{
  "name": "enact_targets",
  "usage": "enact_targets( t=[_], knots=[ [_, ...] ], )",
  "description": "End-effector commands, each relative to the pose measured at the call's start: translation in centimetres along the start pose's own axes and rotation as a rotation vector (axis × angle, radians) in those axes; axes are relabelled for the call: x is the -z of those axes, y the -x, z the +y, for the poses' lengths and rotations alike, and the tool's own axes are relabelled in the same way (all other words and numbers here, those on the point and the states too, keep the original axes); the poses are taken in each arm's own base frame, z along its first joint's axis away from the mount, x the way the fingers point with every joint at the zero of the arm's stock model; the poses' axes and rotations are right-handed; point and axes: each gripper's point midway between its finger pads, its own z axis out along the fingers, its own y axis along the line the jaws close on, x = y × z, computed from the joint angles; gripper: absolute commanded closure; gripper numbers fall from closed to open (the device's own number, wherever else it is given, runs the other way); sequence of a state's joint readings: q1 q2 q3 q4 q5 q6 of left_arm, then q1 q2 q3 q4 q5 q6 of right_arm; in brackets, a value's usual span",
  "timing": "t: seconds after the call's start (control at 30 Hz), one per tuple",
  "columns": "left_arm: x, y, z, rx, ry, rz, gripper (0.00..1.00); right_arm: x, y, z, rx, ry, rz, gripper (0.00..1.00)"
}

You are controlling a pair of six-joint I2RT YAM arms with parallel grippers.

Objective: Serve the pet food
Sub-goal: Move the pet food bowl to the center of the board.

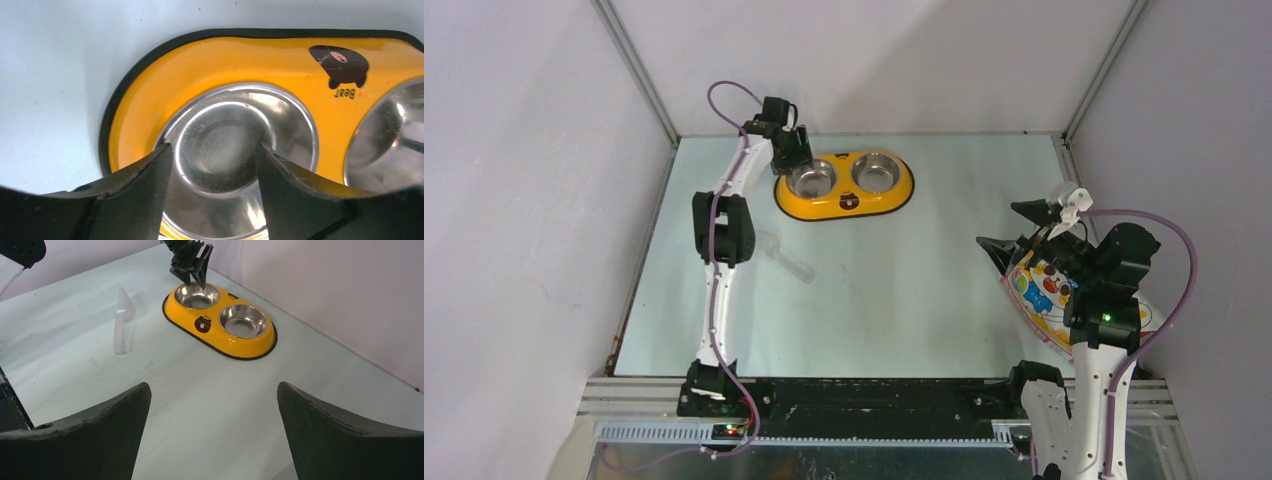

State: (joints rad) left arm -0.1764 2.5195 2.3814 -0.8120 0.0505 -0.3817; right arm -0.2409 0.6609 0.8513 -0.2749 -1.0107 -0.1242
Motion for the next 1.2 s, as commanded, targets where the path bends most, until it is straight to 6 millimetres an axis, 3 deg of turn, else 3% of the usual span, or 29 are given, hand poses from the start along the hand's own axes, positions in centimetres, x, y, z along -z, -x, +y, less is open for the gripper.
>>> enact_targets(
  t=[0.0, 0.13, 0.27, 0.3, 0.37, 0.4, 0.43, 0.47, 0.5, 0.53, 0.57, 0.6, 0.63, 0.67, 0.7, 0.77, 0.87, 0.9, 1.03, 1.13, 1.17],
  knots=[
    [6.9, 5.5, -2.2, -0.027, -0.155, -0.142, 0.27, 0.1, 0.5, 0.2, 0.016, 0.010, -0.012, 0.00],
    [12.4, 7.1, -4.5, -0.061, -0.254, -0.225, 0.15, 0.2, 0.6, 0.3, 0.027, 0.009, -0.015, 0.00],
    [17.1, 7.4, -4.5, -0.128, -0.253, -0.282, 0.01, 0.4, 0.8, 0.5, 0.044, 0.003, -0.020, 0.00],
    [17.7, 6.8, -4.3, -0.162, -0.249, -0.269, 0.01, 0.4, 0.9, 0.5, 0.045, 0.001, -0.020, 0.00],
    [20.9, 5.7, -4.1, -0.228, -0.251, -0.269, 0.00, 0.5, 1.0, 0.6, 0.049, 0.003, -0.023, 0.00],
    [20.6, 4.1, -3.5, -0.248, -0.240, -0.230, 0.00, 0.5, 1.0, 0.7, 0.050, 0.004, -0.025, 0.00],
    [22.8, 3.6, -3.4, -0.298, -0.237, -0.253, 0.00, 0.5, 1.1, 0.7, 0.050, 0.004, -0.026, 0.00],
    [22.0, 1.7, -2.5, -0.314, -0.220, -0.211, 0.00, 0.5, 1.1, 0.8, 0.053, 0.005, -0.028, 0.00],
    [24.2, 1.4, -2.2, -0.365, -0.210, -0.252, 0.00, 0.6, 1.2, 0.9, 0.054, 0.006, -0.030, 0.00],
    [23.4, -0.9, -1.2, -0.391, -0.192, -0.204, 0.00, 0.6, 1.2, 0.9, 0.055, 0.008, -0.031, 0.00],
    [25.4, -1.3, -0.8, -0.458, -0.182, -0.240, 0.00, 0.6, 1.3, 1.0, 0.057, 0.007, -0.033, 0.00],
    [24.7, -3.6, 0.2, -0.480, -0.168, -0.183, 0.00, 0.6, 1.4, 1.0, 0.059, 0.006, -0.035, 0.00],
    [26.3, -4.2, 0.5, -0.545, -0.161, -0.208, 0.00, 0.6, 1.4, 1.0, 0.060, 0.006, -0.036, 0.00],
    [25.5, -6.6, 1.7, -0.586, -0.148, -0.149, 0.00, 0.7, 1.3, 1.0, 0.060, 0.006, -0.030, 0.00],
    [27.1, -7.1, 1.9, -0.610, -0.144, -0.178, 0.00, 0.8, 1.7, 1.1, 0.089, 0.008, -0.030, 0.00],
    [26.8, -11.0, 3.7, -0.648, -0.128, -0.118, 0.00, 1.2, 1.9, 1.6, 0.126, 0.014, -0.013, 0.00],
    [28.1, -13.6, 4.9, -0.691, -0.113, -0.129, 0.00, 2.2, 2.0, 2.1, 0.141, -0.010, 0.031, 0.00],
    [27.5, -15.1, 5.5, -0.694, -0.112, -0.098, 0.00, 2.6, 2.4, 2.1, 0.152, -0.034, 0.041, 0.00],
    [27.5, -17.4, 6.9, -0.708, -0.088, -0.111, 0.00, 3.8, 3.7, 0.7, 0.145, -0.179, 0.069, 0.00],
    [27.6, -17.2, 7.7, -0.672, -0.034, -0.160, 0.00, 4.8, 4.4, -0.3, 0.111, -0.278, 0.094, 0.00],
    [27.4, -17.2, 7.9, -0.662, -0.026, -0.170, 0.00, 5.3, 3.7, -0.9, 0.079, -0.328, 0.131, 0.00]
  ],
)
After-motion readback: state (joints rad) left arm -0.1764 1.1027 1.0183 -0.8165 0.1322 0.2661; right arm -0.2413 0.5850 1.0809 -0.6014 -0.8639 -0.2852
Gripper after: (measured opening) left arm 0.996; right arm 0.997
